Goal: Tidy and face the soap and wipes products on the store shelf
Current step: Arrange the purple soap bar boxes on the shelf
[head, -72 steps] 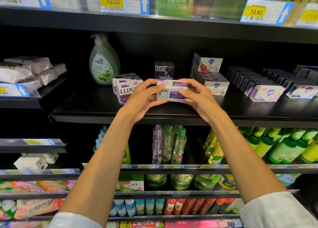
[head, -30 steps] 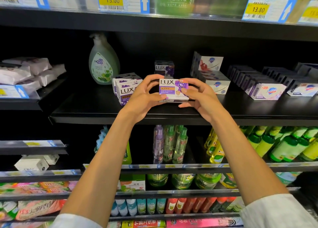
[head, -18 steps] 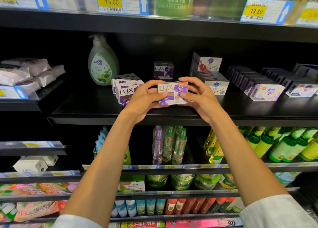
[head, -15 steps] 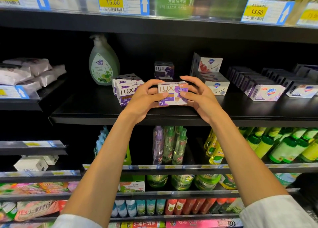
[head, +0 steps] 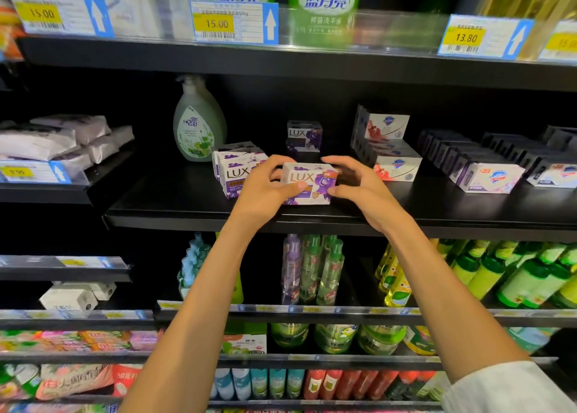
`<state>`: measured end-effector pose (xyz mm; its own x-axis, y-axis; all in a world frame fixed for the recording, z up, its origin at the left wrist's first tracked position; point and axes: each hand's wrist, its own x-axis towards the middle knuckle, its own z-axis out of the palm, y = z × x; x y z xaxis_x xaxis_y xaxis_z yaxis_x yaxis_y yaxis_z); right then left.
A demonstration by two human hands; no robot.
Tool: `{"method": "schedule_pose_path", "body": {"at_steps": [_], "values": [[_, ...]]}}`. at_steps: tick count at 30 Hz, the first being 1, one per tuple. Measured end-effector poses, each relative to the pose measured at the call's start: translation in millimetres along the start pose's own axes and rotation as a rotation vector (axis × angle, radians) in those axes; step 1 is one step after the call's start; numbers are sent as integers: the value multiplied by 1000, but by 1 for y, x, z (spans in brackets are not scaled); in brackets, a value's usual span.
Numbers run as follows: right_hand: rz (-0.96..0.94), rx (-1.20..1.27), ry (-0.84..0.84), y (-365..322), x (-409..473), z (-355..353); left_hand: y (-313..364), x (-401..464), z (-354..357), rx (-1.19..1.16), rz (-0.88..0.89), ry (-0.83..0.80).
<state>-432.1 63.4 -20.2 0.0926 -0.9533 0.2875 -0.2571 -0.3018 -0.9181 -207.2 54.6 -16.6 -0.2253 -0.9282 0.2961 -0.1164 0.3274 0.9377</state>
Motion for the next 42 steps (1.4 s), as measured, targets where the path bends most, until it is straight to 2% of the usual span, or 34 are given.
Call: {"method": "schedule_pose_path", "body": {"at_steps": [6,11,17,31,36,38,42], "values": [[1,-458,-105,3,5,7,-2,-34,-43,121,18,123],[-35,-618,-149,6,7,12,-7,-51,-64,354,51,212],[-61,-658,-165,7,7,11,-14,-42,-66,550,124,329],[-53,-635,-137,7,7,11,-37,-32,-72,577,190,353],[-16,-614,-83,7,13,12,-33,-61,-62,691,323,434],[-7,-613,-53,5,20,13,-31,-71,-52,759,433,382],[8,-638,59,0,51,14,-36,-67,-32,803,500,116]]}}
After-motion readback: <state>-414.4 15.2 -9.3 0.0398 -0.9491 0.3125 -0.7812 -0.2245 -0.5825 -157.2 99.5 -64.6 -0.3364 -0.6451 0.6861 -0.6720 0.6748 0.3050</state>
